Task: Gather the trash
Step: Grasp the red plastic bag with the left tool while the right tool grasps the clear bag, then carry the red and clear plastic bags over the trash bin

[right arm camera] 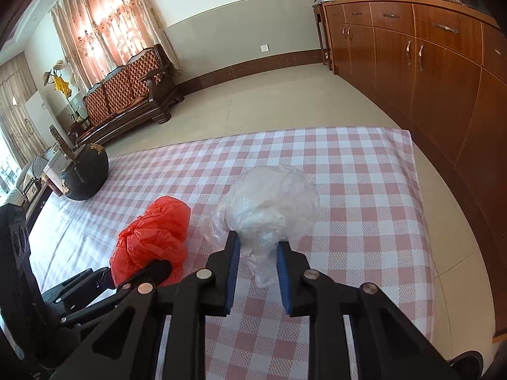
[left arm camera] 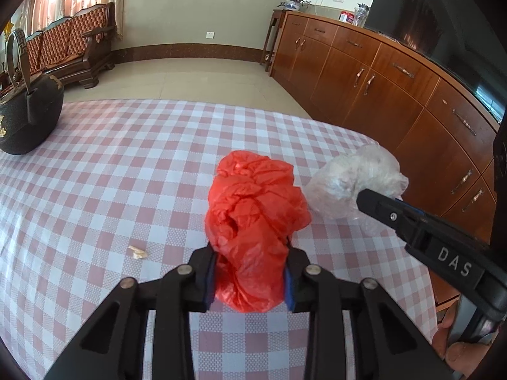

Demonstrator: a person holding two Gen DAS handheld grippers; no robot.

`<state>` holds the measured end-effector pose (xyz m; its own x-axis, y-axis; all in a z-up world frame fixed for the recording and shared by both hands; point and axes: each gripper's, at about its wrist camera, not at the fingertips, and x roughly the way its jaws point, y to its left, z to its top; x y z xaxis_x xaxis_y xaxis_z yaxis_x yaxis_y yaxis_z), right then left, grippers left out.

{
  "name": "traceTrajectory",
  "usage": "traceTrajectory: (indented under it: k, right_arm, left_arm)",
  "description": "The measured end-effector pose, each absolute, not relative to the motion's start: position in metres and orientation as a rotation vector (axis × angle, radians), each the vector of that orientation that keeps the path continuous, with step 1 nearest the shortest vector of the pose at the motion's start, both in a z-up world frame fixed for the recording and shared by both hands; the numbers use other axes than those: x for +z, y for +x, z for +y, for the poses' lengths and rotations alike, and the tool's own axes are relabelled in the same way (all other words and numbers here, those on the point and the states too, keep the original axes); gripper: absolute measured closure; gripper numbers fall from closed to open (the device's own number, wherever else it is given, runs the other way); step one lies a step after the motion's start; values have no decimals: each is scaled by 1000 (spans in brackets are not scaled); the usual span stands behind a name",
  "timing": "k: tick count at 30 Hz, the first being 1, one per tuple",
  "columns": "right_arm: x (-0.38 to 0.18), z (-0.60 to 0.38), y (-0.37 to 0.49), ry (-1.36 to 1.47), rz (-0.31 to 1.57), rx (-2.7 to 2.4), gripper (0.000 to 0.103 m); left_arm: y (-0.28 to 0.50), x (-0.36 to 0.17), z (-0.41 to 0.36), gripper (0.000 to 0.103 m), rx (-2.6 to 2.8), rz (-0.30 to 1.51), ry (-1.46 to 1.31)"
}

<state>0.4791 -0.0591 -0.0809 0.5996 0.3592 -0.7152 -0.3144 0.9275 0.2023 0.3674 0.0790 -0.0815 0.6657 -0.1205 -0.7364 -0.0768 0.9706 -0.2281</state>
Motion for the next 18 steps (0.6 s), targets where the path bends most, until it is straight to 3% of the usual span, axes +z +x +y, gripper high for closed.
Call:
traceTrajectory:
  k: [18]
  right_arm:
    - [-69,-115,388,120,828,380,80]
  left_arm:
    - [311,-62,69,70,-58,812,-238]
